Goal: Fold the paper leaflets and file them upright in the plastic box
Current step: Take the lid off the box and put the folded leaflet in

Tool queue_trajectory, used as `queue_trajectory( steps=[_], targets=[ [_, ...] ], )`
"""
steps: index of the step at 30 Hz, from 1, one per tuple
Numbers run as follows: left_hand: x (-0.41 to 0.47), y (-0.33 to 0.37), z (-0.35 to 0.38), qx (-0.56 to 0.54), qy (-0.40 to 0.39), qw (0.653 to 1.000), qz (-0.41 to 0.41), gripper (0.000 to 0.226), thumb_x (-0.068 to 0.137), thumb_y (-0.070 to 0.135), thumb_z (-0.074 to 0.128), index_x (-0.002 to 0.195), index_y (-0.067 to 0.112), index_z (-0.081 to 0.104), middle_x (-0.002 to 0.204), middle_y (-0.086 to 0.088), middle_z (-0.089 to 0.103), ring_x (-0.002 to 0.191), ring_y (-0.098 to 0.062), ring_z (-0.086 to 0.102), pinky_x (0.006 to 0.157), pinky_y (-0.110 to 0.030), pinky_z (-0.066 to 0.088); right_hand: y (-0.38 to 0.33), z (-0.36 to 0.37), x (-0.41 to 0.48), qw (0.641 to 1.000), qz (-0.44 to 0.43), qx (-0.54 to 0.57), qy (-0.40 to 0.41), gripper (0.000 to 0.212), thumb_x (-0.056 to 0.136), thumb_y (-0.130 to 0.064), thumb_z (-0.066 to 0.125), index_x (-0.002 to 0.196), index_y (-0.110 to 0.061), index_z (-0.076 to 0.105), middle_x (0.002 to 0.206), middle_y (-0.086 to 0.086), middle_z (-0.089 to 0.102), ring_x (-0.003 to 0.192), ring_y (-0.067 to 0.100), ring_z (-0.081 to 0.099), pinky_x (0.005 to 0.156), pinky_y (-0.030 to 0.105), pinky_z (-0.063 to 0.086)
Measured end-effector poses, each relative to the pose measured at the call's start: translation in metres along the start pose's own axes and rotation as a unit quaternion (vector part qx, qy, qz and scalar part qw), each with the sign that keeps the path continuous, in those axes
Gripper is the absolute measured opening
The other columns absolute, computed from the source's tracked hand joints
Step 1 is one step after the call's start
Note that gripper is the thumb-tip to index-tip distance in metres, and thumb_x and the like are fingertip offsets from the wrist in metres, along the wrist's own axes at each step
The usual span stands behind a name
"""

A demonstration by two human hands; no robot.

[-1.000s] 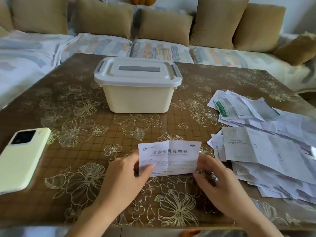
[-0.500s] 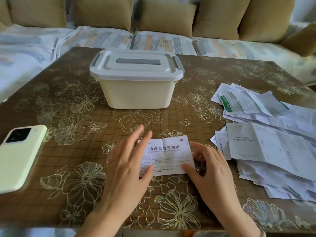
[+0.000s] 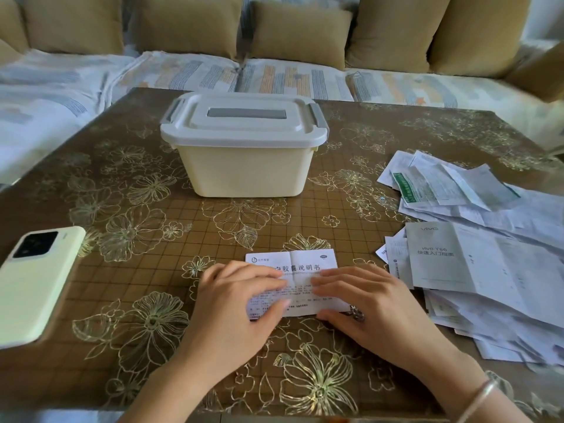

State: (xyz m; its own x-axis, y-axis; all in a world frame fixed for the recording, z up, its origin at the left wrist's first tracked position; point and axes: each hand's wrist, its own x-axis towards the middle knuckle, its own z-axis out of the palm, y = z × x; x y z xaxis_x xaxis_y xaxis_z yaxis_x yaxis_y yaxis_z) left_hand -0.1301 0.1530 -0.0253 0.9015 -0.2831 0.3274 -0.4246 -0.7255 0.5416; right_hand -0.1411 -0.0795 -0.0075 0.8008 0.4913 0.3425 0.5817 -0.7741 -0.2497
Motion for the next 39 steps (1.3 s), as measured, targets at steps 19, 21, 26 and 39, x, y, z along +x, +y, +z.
queue_trajectory(
  steps=[19,21,26,39],
  targets=[
    [-0.003,0.014,-0.012,-0.014,-0.021,0.999,-0.033,0.042,0.083,0.04,0.068,0.124,0.035,0.06,0.103,0.033,0.057,0.081,0.008,0.061,0.077,-0.009,0.048,-0.024,0.011,-0.013,0.959,0.205,0.106,0.165,0.028,0.085,-0.049,0.056,0.112,-0.039,0.056,0.082,-0.022,0.062,0.065,0.006,0.059,0.055,0.018,0.049],
    [-0.003,0.017,-0.01,-0.005,-0.02,0.999,-0.041,0.045,0.082,0.035,0.072,0.126,0.032,0.059,0.109,0.029,0.056,0.09,0.008,0.057,0.075,0.001,0.039,-0.021,0.012,-0.011,0.959,0.224,0.085,0.152,0.032,0.082,-0.044,0.059,0.113,-0.034,0.059,0.089,-0.021,0.062,0.072,0.004,0.059,0.061,0.023,0.051],
    [-0.007,0.016,-0.006,0.016,-0.012,0.999,-0.034,0.038,0.081,0.03,0.071,0.118,0.028,0.063,0.107,0.018,0.063,0.071,0.004,0.057,0.062,-0.01,0.048,-0.023,0.017,-0.004,0.972,0.207,-0.003,0.114,0.028,0.081,-0.028,0.072,0.107,-0.026,0.063,0.089,-0.014,0.059,0.079,0.01,0.054,0.058,0.028,0.05],
    [-0.009,0.018,0.006,0.096,0.051,0.994,0.026,0.018,0.08,0.025,0.073,0.098,0.029,0.073,0.09,0.017,0.06,0.085,-0.009,0.054,0.076,-0.031,0.035,-0.026,-0.003,0.014,0.974,0.219,-0.056,-0.029,0.028,0.088,-0.043,0.058,0.115,-0.037,0.058,0.1,-0.018,0.045,0.094,0.005,0.041,0.058,0.018,0.041]
  ],
)
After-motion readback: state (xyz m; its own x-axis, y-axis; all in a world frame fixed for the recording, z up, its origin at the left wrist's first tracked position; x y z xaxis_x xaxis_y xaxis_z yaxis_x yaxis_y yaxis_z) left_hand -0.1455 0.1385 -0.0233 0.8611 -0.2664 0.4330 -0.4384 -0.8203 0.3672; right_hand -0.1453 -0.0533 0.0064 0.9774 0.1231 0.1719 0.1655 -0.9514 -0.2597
